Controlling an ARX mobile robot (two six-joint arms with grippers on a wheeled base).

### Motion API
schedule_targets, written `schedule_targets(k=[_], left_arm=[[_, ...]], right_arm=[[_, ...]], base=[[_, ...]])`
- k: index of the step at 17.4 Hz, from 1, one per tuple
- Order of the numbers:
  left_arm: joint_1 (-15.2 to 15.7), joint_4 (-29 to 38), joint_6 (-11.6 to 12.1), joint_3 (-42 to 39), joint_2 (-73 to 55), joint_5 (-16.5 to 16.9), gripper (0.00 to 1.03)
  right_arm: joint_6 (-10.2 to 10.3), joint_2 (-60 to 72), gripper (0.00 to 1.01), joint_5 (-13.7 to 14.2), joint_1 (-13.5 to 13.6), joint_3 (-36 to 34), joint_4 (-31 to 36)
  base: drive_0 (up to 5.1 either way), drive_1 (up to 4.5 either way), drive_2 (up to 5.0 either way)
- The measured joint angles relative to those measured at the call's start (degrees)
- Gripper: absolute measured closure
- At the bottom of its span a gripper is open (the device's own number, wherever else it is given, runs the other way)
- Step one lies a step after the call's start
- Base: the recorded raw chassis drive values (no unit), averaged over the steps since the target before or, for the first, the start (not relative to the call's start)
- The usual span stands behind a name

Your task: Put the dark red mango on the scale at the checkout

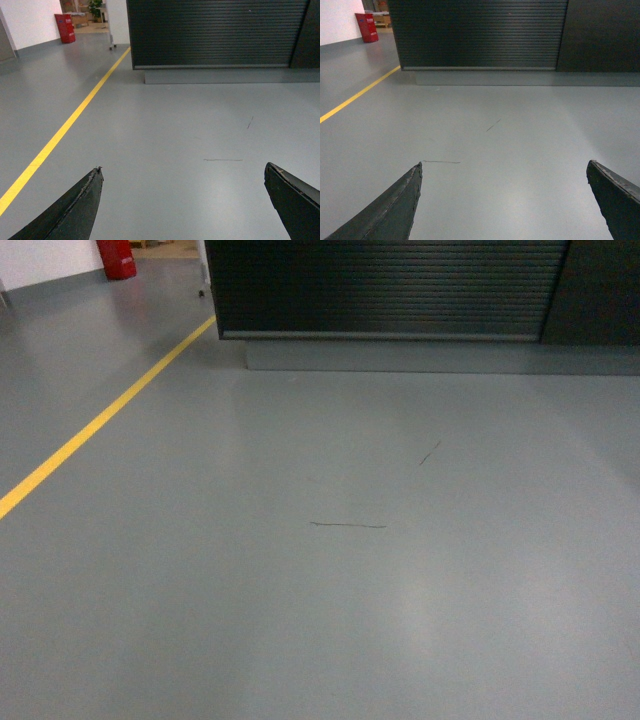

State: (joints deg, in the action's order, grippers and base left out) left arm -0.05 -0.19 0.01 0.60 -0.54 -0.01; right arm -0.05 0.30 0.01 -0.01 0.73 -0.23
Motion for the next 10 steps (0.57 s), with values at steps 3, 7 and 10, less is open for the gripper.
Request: schedule_targets(k=[3,7,10], left_arm=[[0.0,0.0,0.0,0.0,0.0,0.0,0.05],[0.0,0.0,0.0,0.0,0.0,0.0,0.05],[0.0,0.0,-0.02,0.0,0.0,0.0,0.05]], right_arm=[[0.0,0.0,0.03,0.0,0.0,0.0,0.0],[0.0,0.0,0.03,0.0,0.0,0.0,0.0],[0.0,0.0,0.03,0.0,0.0,0.0,0.0]], base=[[0.0,0.0,0.0],[0.0,0.0,0.0],[0.0,0.0,0.0]])
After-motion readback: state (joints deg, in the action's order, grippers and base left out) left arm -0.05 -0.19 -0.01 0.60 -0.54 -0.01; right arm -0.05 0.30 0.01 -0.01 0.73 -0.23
